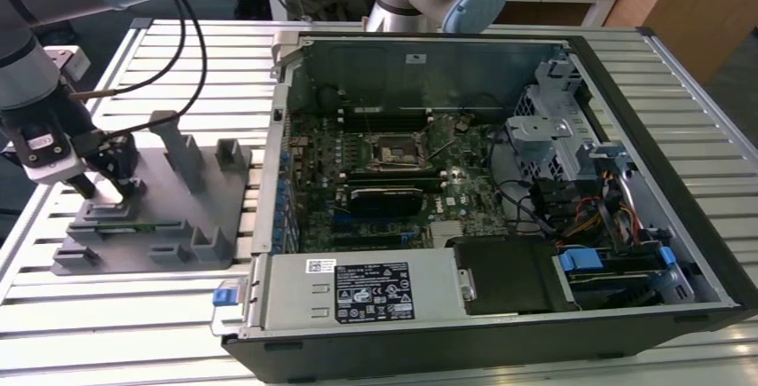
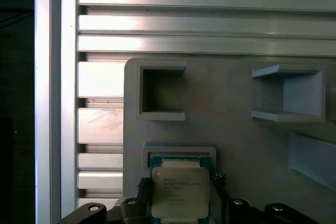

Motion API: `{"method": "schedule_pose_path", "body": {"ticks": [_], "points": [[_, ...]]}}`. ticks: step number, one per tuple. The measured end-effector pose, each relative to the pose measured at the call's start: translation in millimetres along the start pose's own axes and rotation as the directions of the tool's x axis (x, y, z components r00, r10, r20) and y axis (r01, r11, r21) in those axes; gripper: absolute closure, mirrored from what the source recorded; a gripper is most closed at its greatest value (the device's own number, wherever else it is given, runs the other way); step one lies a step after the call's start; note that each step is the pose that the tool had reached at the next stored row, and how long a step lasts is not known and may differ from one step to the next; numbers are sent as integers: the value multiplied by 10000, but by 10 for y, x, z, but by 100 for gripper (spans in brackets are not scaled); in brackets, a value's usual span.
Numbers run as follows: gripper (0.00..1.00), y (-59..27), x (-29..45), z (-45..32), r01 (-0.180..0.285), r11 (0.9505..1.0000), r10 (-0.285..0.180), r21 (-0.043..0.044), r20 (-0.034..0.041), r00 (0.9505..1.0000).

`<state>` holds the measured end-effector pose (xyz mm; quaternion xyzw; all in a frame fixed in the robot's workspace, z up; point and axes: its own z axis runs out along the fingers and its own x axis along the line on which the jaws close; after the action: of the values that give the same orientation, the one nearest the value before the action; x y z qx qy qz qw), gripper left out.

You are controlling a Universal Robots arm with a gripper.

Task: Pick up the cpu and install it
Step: 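Pick up the cpu and move it towards the insertion slot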

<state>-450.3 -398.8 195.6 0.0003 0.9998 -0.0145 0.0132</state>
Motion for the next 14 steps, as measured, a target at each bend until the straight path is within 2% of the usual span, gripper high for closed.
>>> {"method": "schedule_pose_path", "body": {"ticks": [14], "points": [[47, -3, -3, -125, 0, 10000, 0, -2, 1, 10000]]}}
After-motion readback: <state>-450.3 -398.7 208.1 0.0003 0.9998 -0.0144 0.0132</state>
